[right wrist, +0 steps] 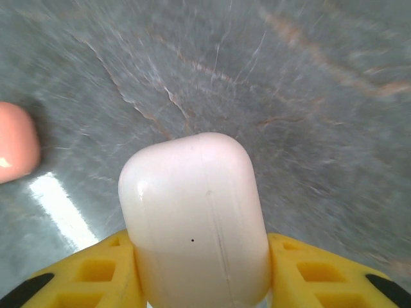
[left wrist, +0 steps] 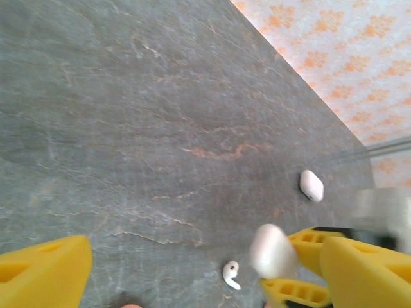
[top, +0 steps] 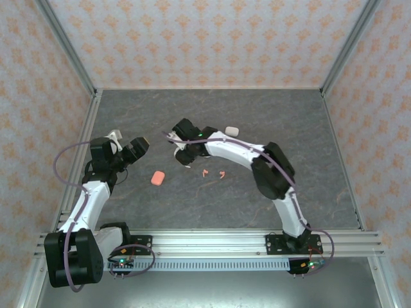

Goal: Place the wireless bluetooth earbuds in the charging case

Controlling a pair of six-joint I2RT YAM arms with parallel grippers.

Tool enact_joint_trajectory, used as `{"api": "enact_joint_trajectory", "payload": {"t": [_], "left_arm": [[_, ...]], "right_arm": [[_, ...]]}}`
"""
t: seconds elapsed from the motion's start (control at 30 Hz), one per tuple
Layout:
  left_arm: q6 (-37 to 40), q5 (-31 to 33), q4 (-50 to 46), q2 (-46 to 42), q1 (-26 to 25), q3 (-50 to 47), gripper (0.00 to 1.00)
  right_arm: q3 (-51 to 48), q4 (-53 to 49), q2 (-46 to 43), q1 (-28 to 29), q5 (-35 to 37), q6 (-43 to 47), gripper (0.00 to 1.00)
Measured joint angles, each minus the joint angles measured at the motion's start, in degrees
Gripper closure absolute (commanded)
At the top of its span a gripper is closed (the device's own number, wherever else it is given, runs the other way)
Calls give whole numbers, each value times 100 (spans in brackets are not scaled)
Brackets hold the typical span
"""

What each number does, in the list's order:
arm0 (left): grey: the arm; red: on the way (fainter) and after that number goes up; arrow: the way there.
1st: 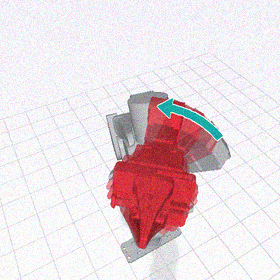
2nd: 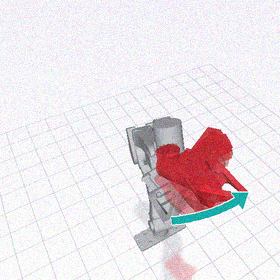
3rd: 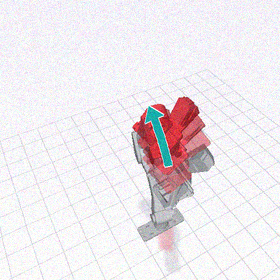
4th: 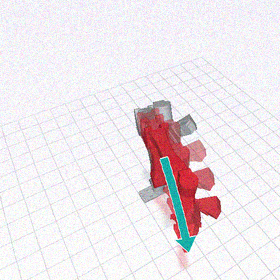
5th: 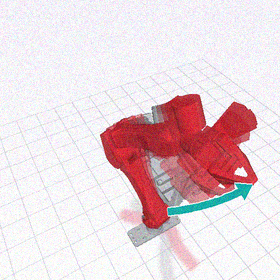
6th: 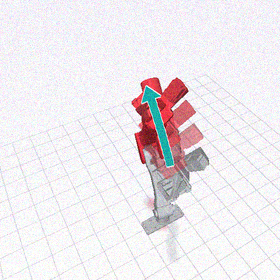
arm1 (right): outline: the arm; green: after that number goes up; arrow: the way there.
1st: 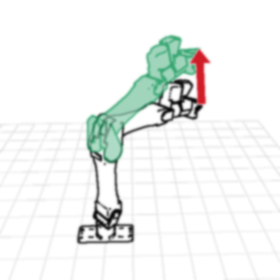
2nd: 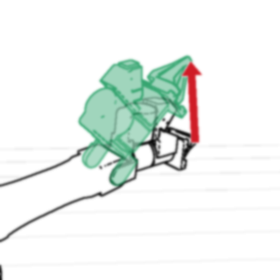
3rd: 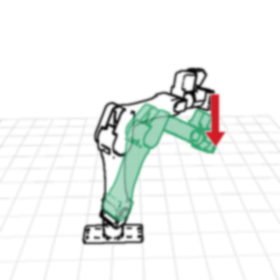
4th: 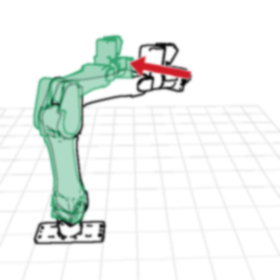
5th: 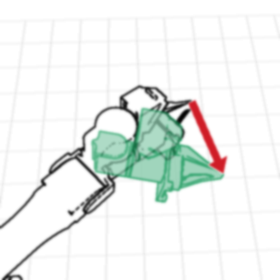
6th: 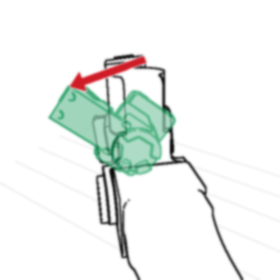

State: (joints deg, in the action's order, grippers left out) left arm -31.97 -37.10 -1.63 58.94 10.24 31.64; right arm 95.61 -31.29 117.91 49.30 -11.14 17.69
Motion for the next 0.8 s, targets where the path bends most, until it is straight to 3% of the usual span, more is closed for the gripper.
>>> {"api": "enact_joint_trajectory", "payload": {"t": [0.17, 0.47, 0.8], "left_arm": [[-122, -623, 120, -9, -136, 238, 12], [232, -1495, -4, -142, -1438, 1379, 18], [494, -1827, -310, 223, -2411, 1888, 20]], "right_arm": [[-1298, 809, -1670, -59, 203, 251, 58], [-2691, 1467, -3735, -74, 391, 1071, 58], [-3279, 1722, -4693, -24, 328, 1613, 58]]}}
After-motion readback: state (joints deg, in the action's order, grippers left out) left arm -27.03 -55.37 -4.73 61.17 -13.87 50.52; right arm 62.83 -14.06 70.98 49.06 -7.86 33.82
